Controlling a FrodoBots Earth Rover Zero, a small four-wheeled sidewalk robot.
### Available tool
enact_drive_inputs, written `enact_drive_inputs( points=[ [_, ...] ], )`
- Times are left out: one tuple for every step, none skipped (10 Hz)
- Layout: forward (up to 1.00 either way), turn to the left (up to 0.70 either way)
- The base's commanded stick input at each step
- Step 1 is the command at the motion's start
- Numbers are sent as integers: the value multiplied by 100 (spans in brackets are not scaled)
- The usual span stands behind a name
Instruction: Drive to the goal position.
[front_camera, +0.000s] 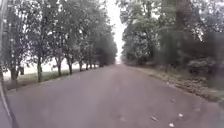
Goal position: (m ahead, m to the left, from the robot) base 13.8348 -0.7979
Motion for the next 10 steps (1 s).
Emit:
enact_drive_inputs(
  points=[
    [70,0],
    [70,0],
    [70,0],
    [70,0],
    [70,0],
    [70,0],
    [70,0],
    [70,0],
    [70,0],
    [70,0]
  ],
)
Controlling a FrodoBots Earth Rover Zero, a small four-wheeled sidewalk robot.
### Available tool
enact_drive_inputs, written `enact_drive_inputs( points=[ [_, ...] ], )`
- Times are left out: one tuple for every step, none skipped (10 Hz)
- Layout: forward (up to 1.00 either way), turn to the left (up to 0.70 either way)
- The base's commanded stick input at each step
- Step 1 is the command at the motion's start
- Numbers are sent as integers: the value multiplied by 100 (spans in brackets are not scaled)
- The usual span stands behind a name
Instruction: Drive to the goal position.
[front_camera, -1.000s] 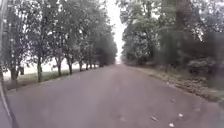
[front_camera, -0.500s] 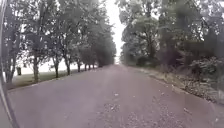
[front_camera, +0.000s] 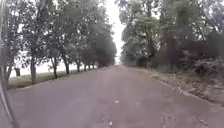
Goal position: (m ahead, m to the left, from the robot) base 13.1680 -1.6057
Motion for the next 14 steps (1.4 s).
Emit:
enact_drive_inputs(
  points=[
    [70,0],
    [70,0],
    [70,0],
    [70,0],
    [70,0],
    [70,0],
    [70,0],
    [70,0],
    [70,0],
    [70,0],
    [70,0],
    [70,0],
    [70,0],
    [70,-5]
  ],
)
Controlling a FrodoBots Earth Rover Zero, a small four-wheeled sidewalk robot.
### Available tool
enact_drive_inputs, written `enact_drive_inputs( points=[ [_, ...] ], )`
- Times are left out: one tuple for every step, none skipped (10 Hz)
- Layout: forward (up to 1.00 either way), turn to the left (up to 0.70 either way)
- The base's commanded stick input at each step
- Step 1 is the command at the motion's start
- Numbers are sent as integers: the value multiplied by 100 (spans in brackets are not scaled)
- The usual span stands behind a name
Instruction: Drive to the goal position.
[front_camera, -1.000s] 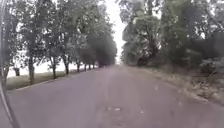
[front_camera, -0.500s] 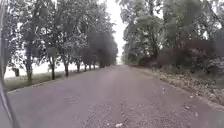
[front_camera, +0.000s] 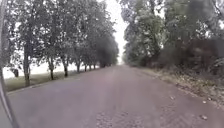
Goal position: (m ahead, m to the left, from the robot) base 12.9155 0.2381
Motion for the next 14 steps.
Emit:
enact_drive_inputs(
  points=[
    [70,-13],
    [70,-20],
    [70,-29],
    [70,0],
    [70,0],
    [70,0],
    [70,0],
    [70,0],
    [70,0],
    [70,0],
    [70,0],
    [70,0],
    [70,0],
    [70,0]
  ],
)
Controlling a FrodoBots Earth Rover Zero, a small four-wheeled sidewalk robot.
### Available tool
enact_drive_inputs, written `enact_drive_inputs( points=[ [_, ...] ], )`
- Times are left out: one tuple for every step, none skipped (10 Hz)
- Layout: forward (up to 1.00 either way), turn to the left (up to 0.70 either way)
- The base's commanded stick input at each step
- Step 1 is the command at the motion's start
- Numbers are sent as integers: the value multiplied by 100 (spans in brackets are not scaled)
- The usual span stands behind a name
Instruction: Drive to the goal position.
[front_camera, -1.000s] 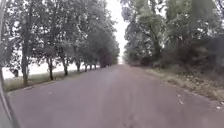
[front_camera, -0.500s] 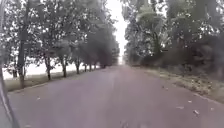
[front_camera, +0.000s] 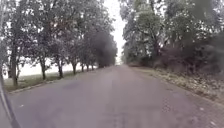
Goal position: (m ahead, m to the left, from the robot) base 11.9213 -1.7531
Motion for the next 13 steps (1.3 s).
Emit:
enact_drive_inputs(
  points=[
    [70,0],
    [70,0],
    [70,0],
    [70,0],
    [70,0],
    [70,0],
    [70,0],
    [70,0],
    [70,0],
    [70,0],
    [70,0],
    [70,0],
    [70,0]
  ],
)
